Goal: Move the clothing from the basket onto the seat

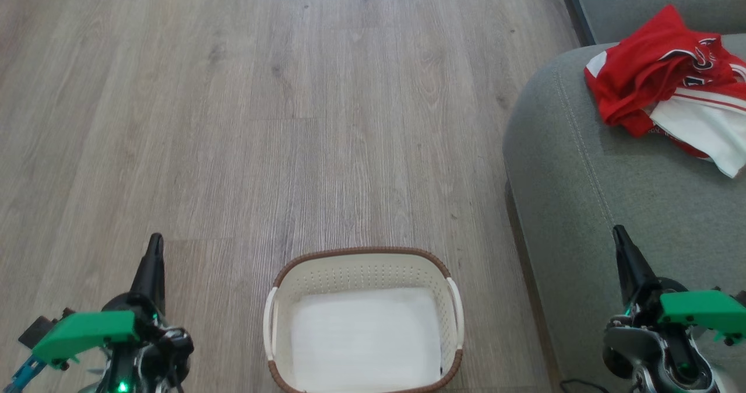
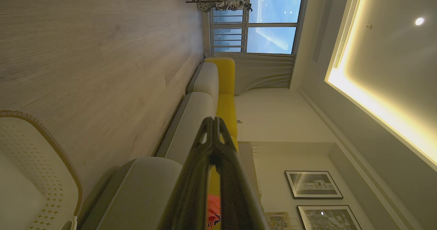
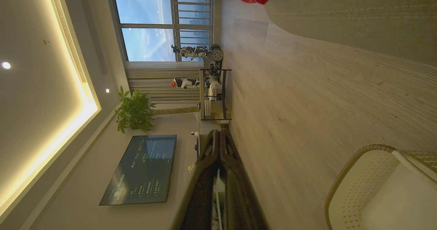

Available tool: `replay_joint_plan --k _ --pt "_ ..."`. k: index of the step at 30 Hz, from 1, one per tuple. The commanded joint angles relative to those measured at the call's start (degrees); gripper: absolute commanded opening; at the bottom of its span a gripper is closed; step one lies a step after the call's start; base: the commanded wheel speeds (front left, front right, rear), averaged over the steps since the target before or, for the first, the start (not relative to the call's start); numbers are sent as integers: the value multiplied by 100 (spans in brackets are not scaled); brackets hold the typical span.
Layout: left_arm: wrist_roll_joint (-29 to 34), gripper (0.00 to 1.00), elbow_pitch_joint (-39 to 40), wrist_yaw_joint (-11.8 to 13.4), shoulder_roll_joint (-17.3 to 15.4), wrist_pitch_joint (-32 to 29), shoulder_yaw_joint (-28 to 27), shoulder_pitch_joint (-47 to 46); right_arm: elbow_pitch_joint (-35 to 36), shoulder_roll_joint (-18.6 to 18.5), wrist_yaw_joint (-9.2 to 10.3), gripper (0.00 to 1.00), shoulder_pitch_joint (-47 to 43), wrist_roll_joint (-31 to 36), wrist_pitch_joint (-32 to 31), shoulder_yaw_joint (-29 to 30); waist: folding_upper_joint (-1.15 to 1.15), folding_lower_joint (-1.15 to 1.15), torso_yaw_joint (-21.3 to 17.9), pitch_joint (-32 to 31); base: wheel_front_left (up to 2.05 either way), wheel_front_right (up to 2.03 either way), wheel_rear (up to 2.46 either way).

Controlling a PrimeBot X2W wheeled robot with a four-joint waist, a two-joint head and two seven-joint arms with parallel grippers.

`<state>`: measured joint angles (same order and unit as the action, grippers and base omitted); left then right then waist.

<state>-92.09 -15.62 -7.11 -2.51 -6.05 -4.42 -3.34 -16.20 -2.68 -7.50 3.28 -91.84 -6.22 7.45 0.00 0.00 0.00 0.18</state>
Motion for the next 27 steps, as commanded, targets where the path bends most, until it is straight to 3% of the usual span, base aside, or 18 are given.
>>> replay_joint_plan --k 1,27 --pt "-6 0 156 -37 -40 -45 -211 -286 217 -20 1 0 291 -33 -26 -94 0 0 0 0 0 0 0" --pt "-4 0 156 -37 -39 -47 -213 -286 217 -20 1 0 291 -33 -26 -94 0 0 0 0 0 0 0"
